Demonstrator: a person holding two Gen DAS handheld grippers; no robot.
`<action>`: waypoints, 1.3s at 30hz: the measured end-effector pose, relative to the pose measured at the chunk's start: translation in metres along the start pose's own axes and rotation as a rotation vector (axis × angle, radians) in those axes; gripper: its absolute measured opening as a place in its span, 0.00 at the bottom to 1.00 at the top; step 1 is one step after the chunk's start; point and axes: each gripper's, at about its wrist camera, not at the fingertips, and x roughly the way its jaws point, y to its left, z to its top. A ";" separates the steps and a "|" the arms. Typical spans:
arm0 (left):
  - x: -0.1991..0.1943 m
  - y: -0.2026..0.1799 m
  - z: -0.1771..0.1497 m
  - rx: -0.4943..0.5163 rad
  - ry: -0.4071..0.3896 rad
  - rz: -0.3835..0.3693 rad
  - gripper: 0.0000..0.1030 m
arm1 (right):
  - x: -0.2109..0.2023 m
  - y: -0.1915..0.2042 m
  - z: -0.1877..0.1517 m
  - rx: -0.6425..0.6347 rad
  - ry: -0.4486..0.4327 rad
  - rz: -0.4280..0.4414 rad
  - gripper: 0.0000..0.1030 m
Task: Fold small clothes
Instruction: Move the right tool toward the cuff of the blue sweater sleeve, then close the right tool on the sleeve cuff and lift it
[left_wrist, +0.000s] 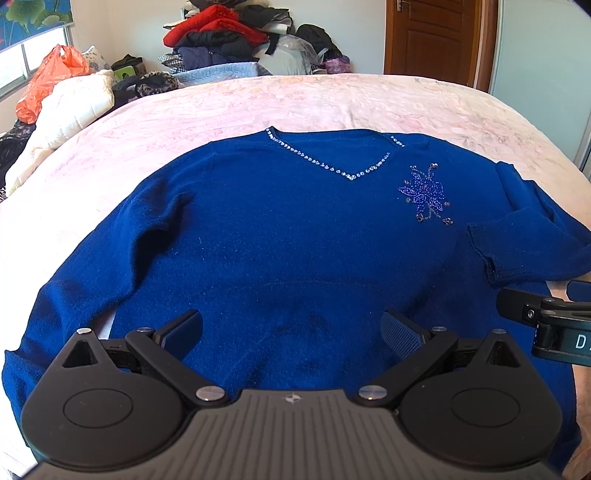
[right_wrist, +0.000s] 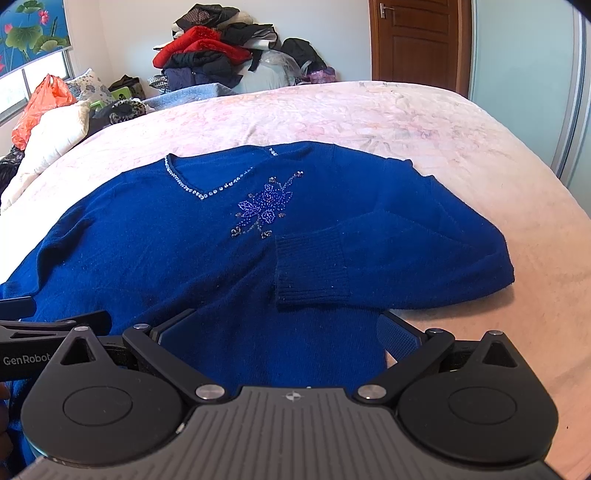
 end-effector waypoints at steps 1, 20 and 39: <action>0.000 0.000 0.000 0.000 0.000 0.000 1.00 | 0.000 0.000 0.000 0.000 0.001 0.000 1.00; 0.003 -0.003 -0.002 0.021 0.007 0.000 1.00 | 0.003 -0.002 -0.003 0.009 0.016 0.008 1.00; 0.010 -0.013 -0.006 0.060 0.034 0.014 1.00 | -0.004 -0.024 -0.014 -0.458 -0.162 -0.153 0.98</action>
